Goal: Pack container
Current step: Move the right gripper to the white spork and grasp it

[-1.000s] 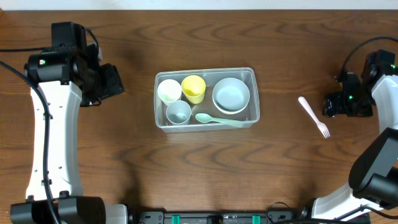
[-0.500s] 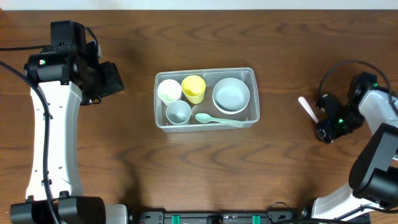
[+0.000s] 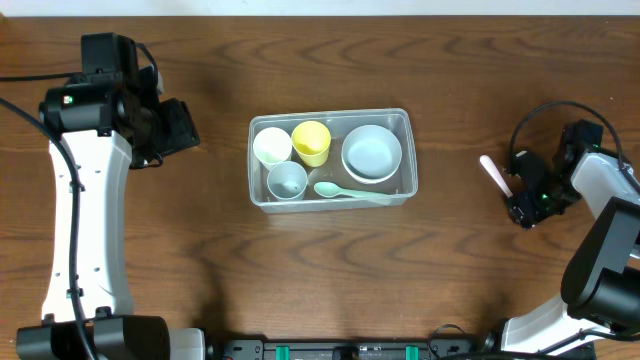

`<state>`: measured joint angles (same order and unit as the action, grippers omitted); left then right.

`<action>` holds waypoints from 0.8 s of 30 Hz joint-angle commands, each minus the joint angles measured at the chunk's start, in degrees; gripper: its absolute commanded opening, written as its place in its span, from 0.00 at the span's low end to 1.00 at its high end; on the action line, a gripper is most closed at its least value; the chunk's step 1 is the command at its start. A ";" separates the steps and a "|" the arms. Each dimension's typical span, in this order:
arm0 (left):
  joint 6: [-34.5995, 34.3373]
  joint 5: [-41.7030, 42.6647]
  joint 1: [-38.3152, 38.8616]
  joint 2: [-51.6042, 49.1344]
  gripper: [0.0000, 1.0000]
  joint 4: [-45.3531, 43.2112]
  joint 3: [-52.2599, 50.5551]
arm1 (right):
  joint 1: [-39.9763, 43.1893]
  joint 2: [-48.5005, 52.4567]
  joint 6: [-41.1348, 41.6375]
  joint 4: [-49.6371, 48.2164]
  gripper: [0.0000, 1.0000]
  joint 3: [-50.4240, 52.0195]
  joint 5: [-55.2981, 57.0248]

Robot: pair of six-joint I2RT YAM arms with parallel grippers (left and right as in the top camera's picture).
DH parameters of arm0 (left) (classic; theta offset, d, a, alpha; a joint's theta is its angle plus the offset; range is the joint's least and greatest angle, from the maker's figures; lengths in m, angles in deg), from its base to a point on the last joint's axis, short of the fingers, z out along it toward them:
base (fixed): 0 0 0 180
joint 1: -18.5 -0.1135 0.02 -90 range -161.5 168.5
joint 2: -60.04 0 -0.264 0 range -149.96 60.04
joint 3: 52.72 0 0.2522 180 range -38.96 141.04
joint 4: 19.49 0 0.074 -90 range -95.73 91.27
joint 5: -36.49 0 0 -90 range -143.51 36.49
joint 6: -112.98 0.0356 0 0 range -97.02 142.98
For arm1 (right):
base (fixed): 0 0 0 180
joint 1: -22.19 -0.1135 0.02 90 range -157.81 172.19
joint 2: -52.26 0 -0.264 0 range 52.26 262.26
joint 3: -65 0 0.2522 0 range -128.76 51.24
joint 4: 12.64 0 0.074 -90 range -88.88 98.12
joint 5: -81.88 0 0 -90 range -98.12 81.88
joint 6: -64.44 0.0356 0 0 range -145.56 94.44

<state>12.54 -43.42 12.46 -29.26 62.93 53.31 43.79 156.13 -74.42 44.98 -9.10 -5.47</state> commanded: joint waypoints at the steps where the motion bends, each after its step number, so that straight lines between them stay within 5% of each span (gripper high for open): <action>1: 0.92 -0.66 0.02 -0.57 0.60 0.04 -0.20 | -0.09 0.42 -0.94 -0.66 0.81 0.13 -2.54; 24: 0.92 -0.66 0.02 -0.57 0.60 0.07 -0.20 | -4.00 3.39 -0.85 -0.33 0.77 0.22 -1.36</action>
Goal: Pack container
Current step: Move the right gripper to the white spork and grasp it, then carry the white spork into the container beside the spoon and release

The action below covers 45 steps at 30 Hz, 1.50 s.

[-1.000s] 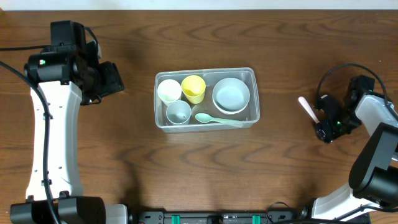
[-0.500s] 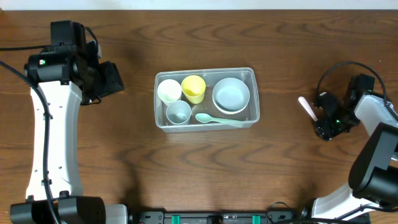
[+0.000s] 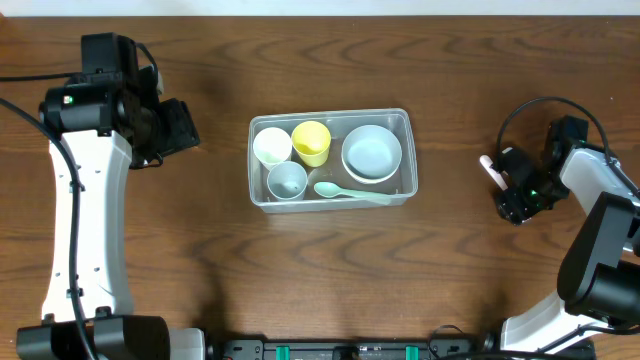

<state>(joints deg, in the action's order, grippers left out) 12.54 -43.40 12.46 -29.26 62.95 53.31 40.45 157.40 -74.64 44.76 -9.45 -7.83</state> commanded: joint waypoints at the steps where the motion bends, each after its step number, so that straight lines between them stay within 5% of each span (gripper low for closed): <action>1: 0.92 -0.66 0.02 -0.57 0.61 0.04 -0.20 | -0.63 2.12 -0.59 0.13 0.76 0.57 1.01; 11: 0.92 -0.68 0.02 -0.57 0.60 0.04 -0.20 | -0.55 2.12 0.48 0.94 0.49 0.57 1.20; 25: 0.92 -0.68 0.02 -0.57 0.60 0.07 -0.20 | -0.55 2.12 1.49 0.96 0.31 0.57 1.20; 38: 0.92 -0.66 0.02 -0.57 0.61 0.07 -0.20 | -0.57 2.12 2.03 0.70 0.28 0.57 1.14; 45: 0.92 -0.68 0.02 -0.57 0.61 0.07 -0.20 | -0.98 1.70 10.01 -3.17 0.14 0.15 0.31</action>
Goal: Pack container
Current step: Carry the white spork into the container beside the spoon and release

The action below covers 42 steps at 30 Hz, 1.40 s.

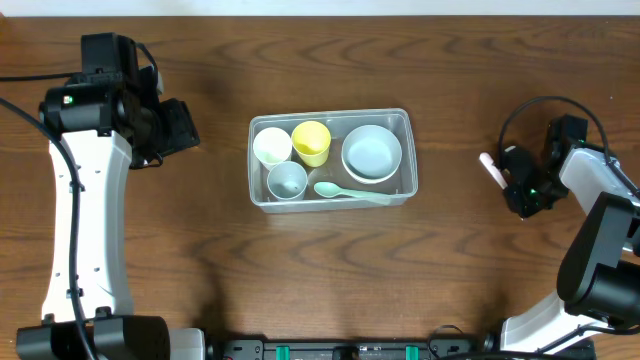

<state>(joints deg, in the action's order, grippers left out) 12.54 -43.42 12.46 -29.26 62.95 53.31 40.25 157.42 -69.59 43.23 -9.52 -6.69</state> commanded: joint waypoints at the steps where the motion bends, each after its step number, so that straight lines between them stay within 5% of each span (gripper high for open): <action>1: 0.92 -0.66 0.02 -0.57 0.60 0.07 -0.20 | -1.03 1.44 5.95 -2.23 0.11 -0.09 -1.62; 8: 0.92 -0.66 0.02 -0.57 0.60 0.02 -0.20 | -5.88 -2.43 18.95 -1.46 0.01 -9.07 -4.63; 15: 0.94 -0.66 0.02 -0.57 0.60 0.04 -0.20 | -18.05 -9.49 18.95 4.94 0.01 -22.86 -7.50; 27: 0.94 -0.66 0.02 -0.57 0.61 0.22 -0.20 | -44.02 -11.98 -5.18 11.56 0.01 -23.67 -7.02; 39: 0.94 -0.66 0.02 -0.57 0.61 0.87 -0.20 | -47.36 -4.85 -9.81 12.11 0.02 -22.45 -9.01; 42: 0.94 -0.66 0.02 -0.57 0.61 0.94 -0.20 | -48.11 -4.63 -9.77 12.35 0.16 -22.43 -9.01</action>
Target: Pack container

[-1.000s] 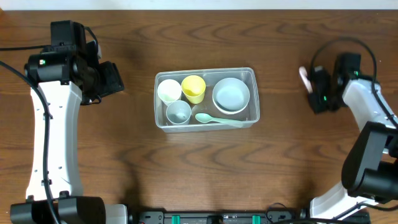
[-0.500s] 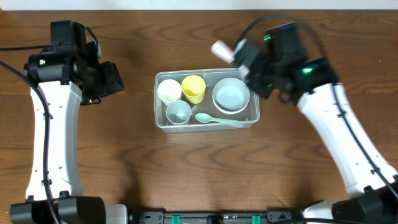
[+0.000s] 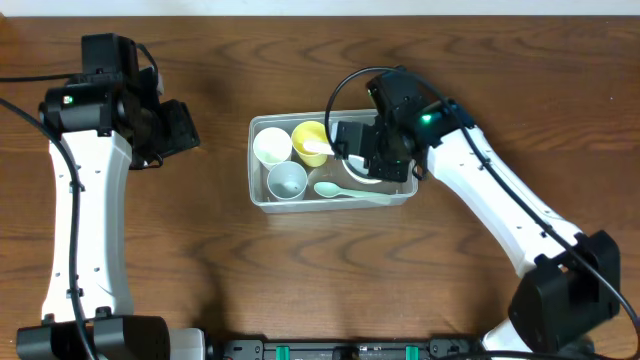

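Observation:
A clear plastic container (image 3: pixel 330 114) sits mid-table. Inside stand a white cup (image 3: pixel 271 145), a yellow cup (image 3: pixel 306 133) and a grey-blue cup (image 3: pixel 287 180), and a pale green spoon (image 3: pixel 345 192) lies along the front wall. My right gripper (image 3: pixel 338 148) reaches over the container from the right and hides most of the white bowl. It is shut on a pink spoon (image 3: pixel 317 150), whose free end lies over the yellow cup's rim. My left gripper (image 3: pixel 180 125) hangs to the left of the container, its fingers too dark to read.
The left arm's white link (image 3: pixel 85 230) runs down the left side of the wooden table. The right arm (image 3: pixel 500 200) stretches diagonally from the bottom right corner to the container, with a black cable looping above it.
My right gripper has moved from the table's right edge to over the container. The pink spoon is gone from the table there and now sits in the gripper, at the yellow cup. The left arm stayed put.
The pink spoon first lay on the table at the far right, with my right gripper just beside it. The gripper then closed in on the spoon and stayed at it. Now the spoon is held over the container at the yellow cup. The left arm never moved.

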`<state>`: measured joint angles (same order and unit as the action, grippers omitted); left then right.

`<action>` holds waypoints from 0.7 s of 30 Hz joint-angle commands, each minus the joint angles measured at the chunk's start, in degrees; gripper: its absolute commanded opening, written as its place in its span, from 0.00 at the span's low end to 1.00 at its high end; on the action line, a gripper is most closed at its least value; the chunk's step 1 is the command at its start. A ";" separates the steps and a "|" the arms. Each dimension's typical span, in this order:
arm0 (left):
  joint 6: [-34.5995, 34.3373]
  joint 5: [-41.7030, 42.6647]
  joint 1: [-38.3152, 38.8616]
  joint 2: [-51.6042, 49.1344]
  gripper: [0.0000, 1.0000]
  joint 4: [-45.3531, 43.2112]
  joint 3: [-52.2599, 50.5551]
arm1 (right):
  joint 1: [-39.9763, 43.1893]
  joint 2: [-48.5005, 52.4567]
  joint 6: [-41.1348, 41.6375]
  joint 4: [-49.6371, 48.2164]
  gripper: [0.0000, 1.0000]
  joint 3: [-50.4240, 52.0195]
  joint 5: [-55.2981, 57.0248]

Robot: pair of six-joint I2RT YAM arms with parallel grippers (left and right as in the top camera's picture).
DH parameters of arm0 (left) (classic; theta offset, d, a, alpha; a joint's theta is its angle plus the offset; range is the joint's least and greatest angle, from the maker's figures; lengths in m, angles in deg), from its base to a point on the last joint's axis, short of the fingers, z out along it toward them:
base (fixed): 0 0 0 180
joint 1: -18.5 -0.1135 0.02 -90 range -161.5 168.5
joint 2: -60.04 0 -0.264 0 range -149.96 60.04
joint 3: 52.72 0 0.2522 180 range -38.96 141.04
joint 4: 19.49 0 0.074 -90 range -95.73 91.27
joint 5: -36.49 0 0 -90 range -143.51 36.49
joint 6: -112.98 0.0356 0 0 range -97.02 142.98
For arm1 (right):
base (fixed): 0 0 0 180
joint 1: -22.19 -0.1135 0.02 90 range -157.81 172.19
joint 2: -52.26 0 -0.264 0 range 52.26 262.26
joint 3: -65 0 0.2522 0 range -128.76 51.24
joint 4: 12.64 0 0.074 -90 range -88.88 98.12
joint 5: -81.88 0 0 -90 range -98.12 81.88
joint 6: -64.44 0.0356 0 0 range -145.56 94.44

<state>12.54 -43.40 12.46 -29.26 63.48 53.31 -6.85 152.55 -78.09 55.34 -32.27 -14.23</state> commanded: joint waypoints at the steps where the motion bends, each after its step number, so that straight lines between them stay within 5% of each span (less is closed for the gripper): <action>1: 0.94 -0.68 0.02 -0.57 0.61 0.42 -0.20 | -1.27 0.26 -1.25 0.31 0.26 0.33 -1.44; 10: 0.94 -0.68 0.02 -0.57 0.61 0.48 -0.20 | -1.77 0.24 2.27 1.18 0.53 0.33 -1.44; 13: 0.94 -0.68 0.02 -0.57 0.61 0.70 -0.20 | -1.75 0.24 2.82 1.57 0.74 0.33 -1.46; 17: 0.96 -0.68 0.02 -0.57 0.61 0.85 -0.20 | -1.84 0.24 3.82 0.59 0.75 0.33 -2.29; 21: 2.08 -0.68 0.04 -0.57 0.61 0.79 -0.20 | -1.03 0.15 15.54 -4.74 0.76 0.26 -0.87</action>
<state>12.72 -43.42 12.46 -29.26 64.11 53.31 -8.12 152.74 -72.30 52.82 -32.20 -15.26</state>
